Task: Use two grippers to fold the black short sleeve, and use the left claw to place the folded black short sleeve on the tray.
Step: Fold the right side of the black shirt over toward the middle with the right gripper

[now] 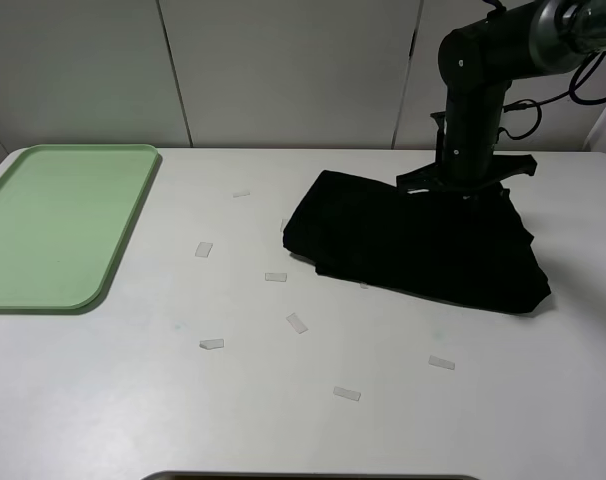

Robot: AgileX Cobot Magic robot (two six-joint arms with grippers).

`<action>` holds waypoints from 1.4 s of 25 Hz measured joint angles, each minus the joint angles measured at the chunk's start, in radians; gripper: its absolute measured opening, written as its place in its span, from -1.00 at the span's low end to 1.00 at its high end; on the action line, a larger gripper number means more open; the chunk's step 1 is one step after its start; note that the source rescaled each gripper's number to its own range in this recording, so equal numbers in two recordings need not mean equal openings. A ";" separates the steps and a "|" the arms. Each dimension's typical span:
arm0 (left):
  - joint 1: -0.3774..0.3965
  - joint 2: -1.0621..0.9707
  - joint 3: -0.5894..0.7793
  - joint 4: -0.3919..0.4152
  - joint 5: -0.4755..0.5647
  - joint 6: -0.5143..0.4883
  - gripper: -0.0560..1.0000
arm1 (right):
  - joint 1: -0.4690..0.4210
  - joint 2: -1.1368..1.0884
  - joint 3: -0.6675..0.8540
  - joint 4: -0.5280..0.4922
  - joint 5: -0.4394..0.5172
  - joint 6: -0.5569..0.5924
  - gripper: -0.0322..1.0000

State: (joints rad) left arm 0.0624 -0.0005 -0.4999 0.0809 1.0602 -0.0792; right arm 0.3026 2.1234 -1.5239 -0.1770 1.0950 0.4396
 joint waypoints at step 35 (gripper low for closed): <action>0.000 0.000 0.000 0.000 -0.001 0.000 0.96 | -0.226 -0.094 -0.002 -0.179 0.016 -0.117 1.00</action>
State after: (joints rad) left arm 0.0624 -0.0005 -0.4999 0.0809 1.0593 -0.0792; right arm 0.0764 2.0292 -1.5256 -0.3556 1.1107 0.3223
